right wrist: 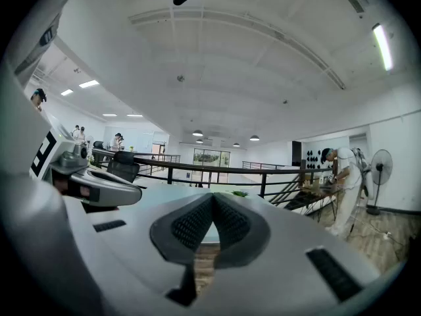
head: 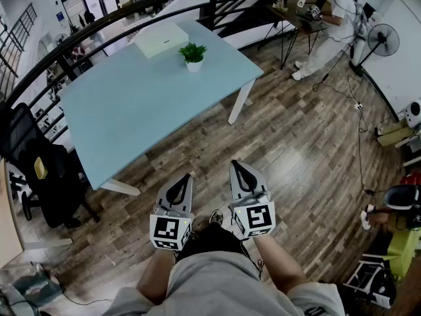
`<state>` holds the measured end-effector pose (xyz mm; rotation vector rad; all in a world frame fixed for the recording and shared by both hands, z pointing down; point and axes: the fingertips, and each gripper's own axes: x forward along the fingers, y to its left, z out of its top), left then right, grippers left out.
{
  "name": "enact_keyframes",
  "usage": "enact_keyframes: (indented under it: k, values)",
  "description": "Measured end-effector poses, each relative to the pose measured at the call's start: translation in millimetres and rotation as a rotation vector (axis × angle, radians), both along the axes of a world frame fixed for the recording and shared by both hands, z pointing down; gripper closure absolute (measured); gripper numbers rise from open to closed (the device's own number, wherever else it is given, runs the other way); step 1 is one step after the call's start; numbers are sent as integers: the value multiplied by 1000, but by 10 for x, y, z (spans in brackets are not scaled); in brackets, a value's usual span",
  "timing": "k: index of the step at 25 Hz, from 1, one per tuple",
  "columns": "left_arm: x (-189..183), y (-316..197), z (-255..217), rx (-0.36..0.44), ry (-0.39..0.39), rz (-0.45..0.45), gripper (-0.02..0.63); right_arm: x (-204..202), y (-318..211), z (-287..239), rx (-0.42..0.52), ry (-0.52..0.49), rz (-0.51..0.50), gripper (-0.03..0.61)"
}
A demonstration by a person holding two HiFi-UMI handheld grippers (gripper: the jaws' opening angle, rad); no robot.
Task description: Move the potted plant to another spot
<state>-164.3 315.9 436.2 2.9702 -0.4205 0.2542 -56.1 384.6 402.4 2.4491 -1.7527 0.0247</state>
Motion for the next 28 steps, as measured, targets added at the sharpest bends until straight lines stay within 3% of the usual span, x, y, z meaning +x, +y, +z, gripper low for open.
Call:
enact_keyframes:
  k: [10,16,18,22,28]
  values:
    - [466,49,-81,0,3,13,601,421,82,-60,13,7,-16,575]
    - [742,24,31,-18,-32,23,601,684,67,108,17,-42,-71,574]
    - [802,2,89,-29,-49,15,601,740,85,210,-2,-65,-91,504]
    - [968,70,176,-32,-75,-3,601,915,179,393,-24,-104,-104,494]
    - [1267,128,298,-46,-105,27,601,1192,154,388,-36,-70,-124,434]
